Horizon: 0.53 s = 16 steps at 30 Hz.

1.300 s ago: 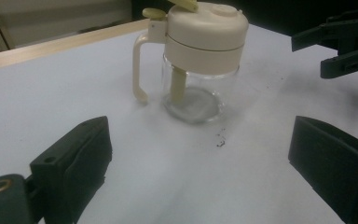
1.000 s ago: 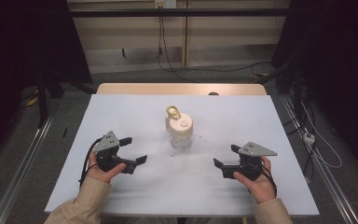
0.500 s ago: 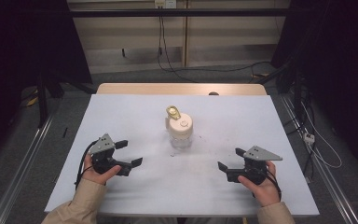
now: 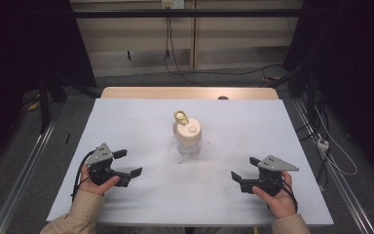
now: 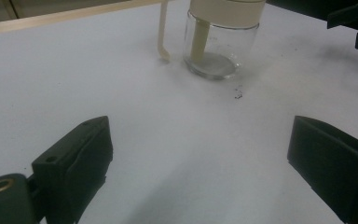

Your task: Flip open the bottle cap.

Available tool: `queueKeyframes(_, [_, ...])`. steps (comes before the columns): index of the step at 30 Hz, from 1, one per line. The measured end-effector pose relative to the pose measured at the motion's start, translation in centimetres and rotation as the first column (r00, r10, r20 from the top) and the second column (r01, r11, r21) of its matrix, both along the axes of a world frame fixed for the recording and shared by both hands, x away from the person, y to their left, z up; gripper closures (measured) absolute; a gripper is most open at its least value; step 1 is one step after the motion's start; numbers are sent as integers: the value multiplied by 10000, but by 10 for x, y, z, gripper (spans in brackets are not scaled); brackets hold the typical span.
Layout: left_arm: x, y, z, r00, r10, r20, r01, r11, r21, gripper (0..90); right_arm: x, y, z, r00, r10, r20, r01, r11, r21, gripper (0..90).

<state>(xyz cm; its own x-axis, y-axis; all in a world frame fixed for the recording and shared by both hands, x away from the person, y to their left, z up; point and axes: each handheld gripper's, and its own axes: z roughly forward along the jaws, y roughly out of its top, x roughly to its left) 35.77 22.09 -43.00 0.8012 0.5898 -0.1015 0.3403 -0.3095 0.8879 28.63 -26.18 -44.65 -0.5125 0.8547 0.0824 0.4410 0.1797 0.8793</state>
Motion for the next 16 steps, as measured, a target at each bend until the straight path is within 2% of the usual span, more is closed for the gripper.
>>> queueKeyframes(4, [-1, 4, -2, 9999, 76, -82, -76, 10000, 22, 64, 0, 0, 0, 10000, 10, -6, -10, 10000, -20, 115])
queueKeyframes(9, [-1, 6, -2, 9999, 146, 67, -148, 9996, 231, 64, 0, 0, -1, 10000, 6, -55, -6, 10000, -16, 115])
queueKeyframes(16, [1, 5, -5, 9998, 183, -74, -180, 9991, 390, 64, 1, -3, -3, 9999, -58, -90, 58, 10000, -41, 115])
